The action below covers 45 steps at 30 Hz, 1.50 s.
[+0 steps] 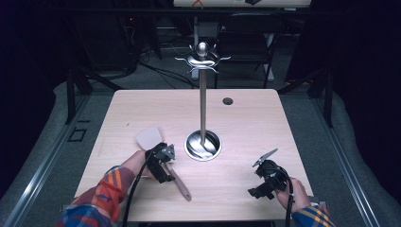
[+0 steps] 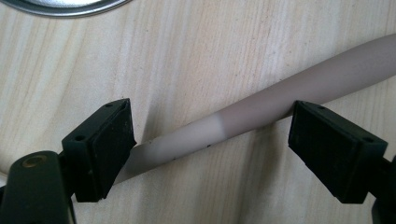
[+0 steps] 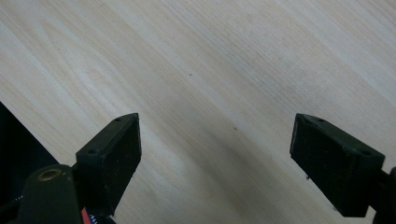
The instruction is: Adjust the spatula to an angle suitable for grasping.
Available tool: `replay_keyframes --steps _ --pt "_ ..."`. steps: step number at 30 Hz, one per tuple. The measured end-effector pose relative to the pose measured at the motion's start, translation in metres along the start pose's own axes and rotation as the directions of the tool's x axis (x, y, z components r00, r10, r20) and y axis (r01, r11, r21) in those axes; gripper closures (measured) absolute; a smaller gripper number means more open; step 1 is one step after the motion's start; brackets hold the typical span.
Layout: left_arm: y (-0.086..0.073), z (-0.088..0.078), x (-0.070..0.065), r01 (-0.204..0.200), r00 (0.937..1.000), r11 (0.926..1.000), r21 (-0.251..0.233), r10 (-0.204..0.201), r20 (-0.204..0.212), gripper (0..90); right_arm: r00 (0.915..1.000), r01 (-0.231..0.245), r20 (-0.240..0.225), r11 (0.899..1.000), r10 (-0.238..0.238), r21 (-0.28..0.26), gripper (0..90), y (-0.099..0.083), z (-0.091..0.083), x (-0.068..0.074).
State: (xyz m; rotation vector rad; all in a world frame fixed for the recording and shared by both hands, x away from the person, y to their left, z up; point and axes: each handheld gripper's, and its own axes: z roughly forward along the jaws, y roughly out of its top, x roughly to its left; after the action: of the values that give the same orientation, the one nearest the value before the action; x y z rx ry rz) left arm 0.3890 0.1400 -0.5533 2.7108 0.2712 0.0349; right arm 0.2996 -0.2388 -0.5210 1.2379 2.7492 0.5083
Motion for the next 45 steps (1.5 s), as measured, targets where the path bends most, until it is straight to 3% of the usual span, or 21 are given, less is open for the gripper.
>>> replay_keyframes --steps 5,7,10,16,19,21,27,33,38,42,44,45 --pt "0.0 0.001 0.002 -0.012 0.9997 0.9999 0.007 0.012 0.02 14.3 1.0 0.002 -0.008 1.0 -0.002 0.001 15.8 0.0 0.0 0.0" --pt "0.001 0.004 0.002 -0.019 0.9989 0.9997 0.014 0.019 0.042 9.4 1.0 0.0 -0.006 1.0 0.0 -0.003 15.7 0.0 0.0 0.0" --pt "0.003 0.007 0.001 -0.03 0.9988 0.9987 0.041 0.028 0.04 6.4 1.0 -0.003 -0.007 1.0 0.003 -0.006 15.6 -0.001 0.0 0.0" --pt "0.0 0.005 0.001 -0.043 0.9982 0.9987 0.026 0.042 0.042 9.2 0.9999 -0.005 -0.01 1.0 0.005 -0.004 15.6 -0.001 0.0 -0.001" --pt "-0.001 0.004 0.0 -0.068 0.9972 0.9971 0.033 0.067 0.034 12.4 0.9999 -0.006 -0.011 1.0 0.006 -0.002 15.6 -0.001 0.0 -0.001" --pt "0.0 0.004 -0.002 -0.11 0.9939 0.992 0.061 0.11 0.006 14.0 0.9999 -0.005 -0.013 1.0 0.005 -0.003 15.6 -0.002 0.0 -0.001" --pt "0.002 0.007 0.0 -0.1 0.9949 0.9929 0.063 0.099 0.018 14.2 1.0 -0.005 -0.002 1.0 0.005 0.002 15.6 -0.001 -0.001 0.0" --pt "0.004 0.005 -0.004 -0.088 0.9959 0.9926 0.084 0.087 0.025 20.2 0.9997 -0.018 -0.015 1.0 0.017 -0.003 15.6 -0.002 0.001 0.0" --pt "0.006 0.003 -0.009 -0.085 0.9952 0.9932 0.08 0.081 0.055 32.9 0.9997 -0.017 -0.015 1.0 0.017 0.0 15.6 -0.002 0.001 0.0" --pt "0.006 0.002 -0.01 -0.073 0.9964 0.995 0.068 0.07 0.047 45.3 0.9999 -0.01 -0.004 1.0 0.01 0.021 15.6 -0.002 0.0 -0.002" --pt "0.005 0.002 -0.011 -0.072 0.9966 0.9952 0.066 0.069 0.046 46.6 0.9999 -0.008 0.016 1.0 0.007 0.028 15.6 -0.002 -0.001 -0.003" --pt "0.005 0.001 -0.011 -0.075 0.9963 0.9949 0.068 0.072 0.047 47.8 0.9998 -0.017 0.003 1.0 0.017 0.019 15.6 -0.002 0.0 -0.002"
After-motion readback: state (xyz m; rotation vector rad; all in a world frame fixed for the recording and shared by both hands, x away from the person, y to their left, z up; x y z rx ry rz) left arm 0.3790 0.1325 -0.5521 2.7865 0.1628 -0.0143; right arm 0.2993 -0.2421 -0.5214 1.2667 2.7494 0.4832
